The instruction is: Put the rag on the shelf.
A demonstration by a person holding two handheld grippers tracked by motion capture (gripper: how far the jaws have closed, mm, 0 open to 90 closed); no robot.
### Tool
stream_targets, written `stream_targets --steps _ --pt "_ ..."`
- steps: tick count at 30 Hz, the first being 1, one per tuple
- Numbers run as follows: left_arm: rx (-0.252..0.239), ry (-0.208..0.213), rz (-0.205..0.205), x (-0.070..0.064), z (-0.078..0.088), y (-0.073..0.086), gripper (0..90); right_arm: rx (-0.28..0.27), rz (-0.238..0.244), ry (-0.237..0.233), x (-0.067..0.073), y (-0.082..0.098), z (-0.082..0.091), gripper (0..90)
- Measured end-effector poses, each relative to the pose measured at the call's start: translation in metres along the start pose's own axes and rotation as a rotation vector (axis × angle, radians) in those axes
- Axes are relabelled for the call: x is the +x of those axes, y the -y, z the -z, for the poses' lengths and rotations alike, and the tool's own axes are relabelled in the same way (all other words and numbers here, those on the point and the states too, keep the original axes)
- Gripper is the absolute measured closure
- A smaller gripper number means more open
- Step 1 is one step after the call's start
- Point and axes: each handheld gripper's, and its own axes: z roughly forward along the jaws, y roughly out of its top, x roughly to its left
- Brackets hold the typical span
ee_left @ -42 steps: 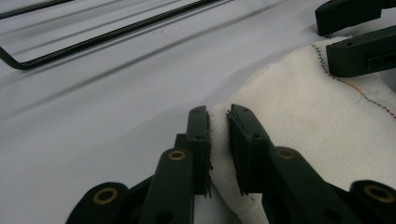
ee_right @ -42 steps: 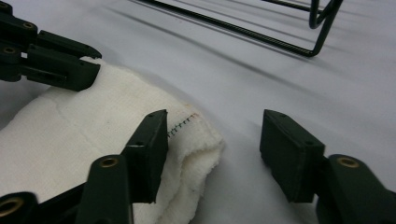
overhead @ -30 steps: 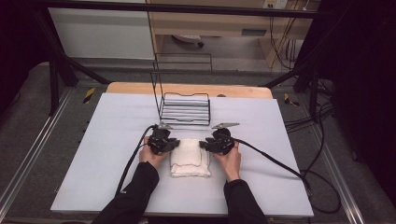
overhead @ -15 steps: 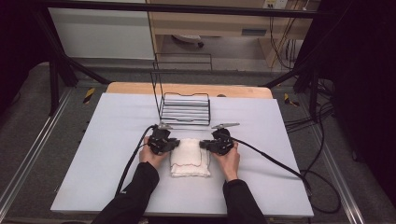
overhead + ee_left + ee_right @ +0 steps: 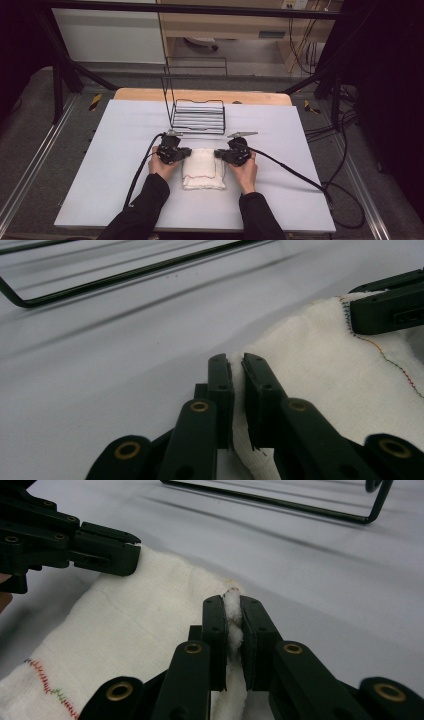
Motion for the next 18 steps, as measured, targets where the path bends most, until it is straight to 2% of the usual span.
stream_targets --steps 9,15,18 --pt "-0.083 0.01 -0.02 -0.006 0.015 -0.001 82.5 -0.059 0.038 -0.004 0.007 -0.002 0.016 82.6" --pt "-0.117 0.013 -0.037 -0.01 0.023 0.001 82.5 -0.094 0.063 -0.007 0.012 -0.001 0.025 82.5" --pt "-0.145 0.022 -0.031 -0.011 0.028 0.003 82.5 -0.11 0.072 -0.015 0.015 0.0 0.029 82.4"
